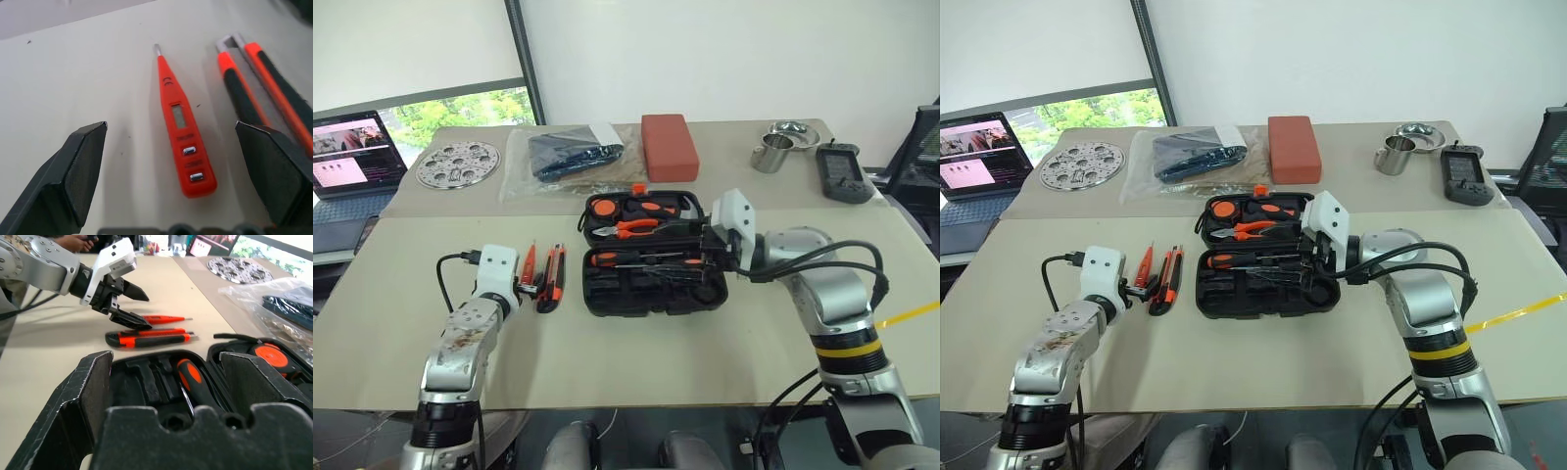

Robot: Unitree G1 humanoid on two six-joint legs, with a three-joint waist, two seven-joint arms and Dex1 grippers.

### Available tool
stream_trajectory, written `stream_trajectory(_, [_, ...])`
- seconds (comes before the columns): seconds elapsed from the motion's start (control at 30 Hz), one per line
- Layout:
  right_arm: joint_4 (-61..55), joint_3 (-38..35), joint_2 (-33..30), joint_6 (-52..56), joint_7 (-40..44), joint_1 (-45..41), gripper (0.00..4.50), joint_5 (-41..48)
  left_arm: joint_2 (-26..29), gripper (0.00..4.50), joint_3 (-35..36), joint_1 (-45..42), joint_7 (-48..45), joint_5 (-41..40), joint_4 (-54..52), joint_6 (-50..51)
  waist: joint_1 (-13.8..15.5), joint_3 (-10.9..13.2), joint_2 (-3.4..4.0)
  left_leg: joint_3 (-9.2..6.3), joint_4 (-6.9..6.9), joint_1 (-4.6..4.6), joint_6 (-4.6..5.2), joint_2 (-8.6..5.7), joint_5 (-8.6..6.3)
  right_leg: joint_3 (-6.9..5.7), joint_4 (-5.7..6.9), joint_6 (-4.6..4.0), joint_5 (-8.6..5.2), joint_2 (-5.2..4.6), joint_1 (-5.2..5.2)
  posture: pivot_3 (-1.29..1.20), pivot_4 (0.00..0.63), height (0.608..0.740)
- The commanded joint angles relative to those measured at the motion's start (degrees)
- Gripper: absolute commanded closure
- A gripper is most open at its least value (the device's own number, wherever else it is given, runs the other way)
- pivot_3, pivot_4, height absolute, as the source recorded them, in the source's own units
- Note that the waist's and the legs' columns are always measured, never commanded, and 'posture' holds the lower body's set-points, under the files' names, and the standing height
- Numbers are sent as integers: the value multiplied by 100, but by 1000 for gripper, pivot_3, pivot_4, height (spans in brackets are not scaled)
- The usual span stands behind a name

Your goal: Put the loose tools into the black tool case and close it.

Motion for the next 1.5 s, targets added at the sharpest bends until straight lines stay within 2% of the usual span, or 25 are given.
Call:
stream_trajectory(0.03, [-116,-44,-107,-168,-117,-19,430,-52,-109,0,-7,-104,63,47,270,29,7,0,0,0,0,0,0,-2,0,0,0,0,0,-1,0,0,150,740])
stream_trajectory(0.1, [-125,-39,-134,-189,-161,0,430,-87,-137,0,15,-151,20,-9,417,124,16,0,0,-2,0,0,0,-9,0,-1,-1,0,0,-3,2,0,150,740])
stream_trajectory(0.2, [-125,-43,-162,-213,-206,15,301,-104,-205,777,99,-142,-13,-112,486,299,13,-1,0,-2,-1,0,0,-19,0,-1,-2,0,0,-9,3,0,150,740])
stream_trajectory(0.43, [-85,-62,-225,-265,-289,23,301,-122,-297,3556,255,-110,9,-219,561,327,-21,-2,0,-3,-4,12,-2,-20,1,1,-1,0,0,-7,8,0,150,740])
stream_trajectory(0.5, [-86,-72,-239,-266,-312,35,301,-126,-284,4004,333,-125,-3,-234,624,200,-29,-2,0,-2,-9,18,-4,-19,3,4,0,0,0,-5,9,0,150,740])
stream_trajectory(0.63, [-118,-152,-289,-236,-395,64,301,-91,-167,4003,559,-192,-367,-484,625,-259,-36,-1,-1,-1,-10,20,-5,-17,3,5,0,0,0,-3,9,0,150,740])
stream_trajectory(0.77, [-126,-459,-498,-178,-414,163,301,55,493,4003,668,-189,-1900,-1081,299,-1150,-15,10,-18,-2,-14,8,-10,-12,6,-2,-6,0,0,-2,1,0,150,740])
stream_trajectory(0.93, [-183,-775,-947,-199,-228,588,301,184,1522,4003,25,-681,-4450,-1529,530,-2175,63,12,-20,2,-31,-3,-12,-15,5,-19,-53,-12,7,-12,7,0,150,740])
stream_trajectory(1.03, [-302,-890,-1152,-142,-236,885,301,213,1833,4003,-748,-1434,-5704,-1225,1219,-2802,98,12,-20,11,-52,-2,-8,-36,4,-17,-65,-12,9,-31,8,0,150,740])
stream_trajectory(1.13, [-450,-944,-1287,-99,-293,1178,301,234,1704,4003,-1410,-2397,-6324,-708,2374,-3556,118,11,-18,13,-52,-10,-1,-38,6,-18,-70,-11,9,-25,2,0,150,740])
stream_trajectory(1.23, [-611,-981,-1306,-168,-478,1455,301,139,1265,4003,-1930,-3309,-6803,-373,3611,-4007,106,10,-16,11,-44,-29,3,-36,4,-4,-72,-10,9,-4,-10,0,150,740])
stream_trajectory(1.3, [-703,-998,-1303,-175,-591,1533,301,119,1121,4003,-2082,-3583,-7043,-236,4137,-4192,79,6,-10,3,-17,-48,6,-28,3,-11,-69,-10,8,10,-20,0,150,740])
stream_trajectory(1.37, [-837,-1046,-1268,-111,-735,1615,301,159,998,4003,-2338,-3896,-6789,309,4884,-4799,33,6,-8,2,-9,-64,6,-29,3,-2,-65,-9,8,14,-35,0,150,740])
stream_trajectory(1.5, [-1025,-1092,-1299,-21,-867,1748,301,238,810,4003,-2438,-4140,-7057,435,5447,-5034,-7,6,-9,-3,-8,-64,5,-28,4,4,-63,-9,8,19,-41,0,150,740])
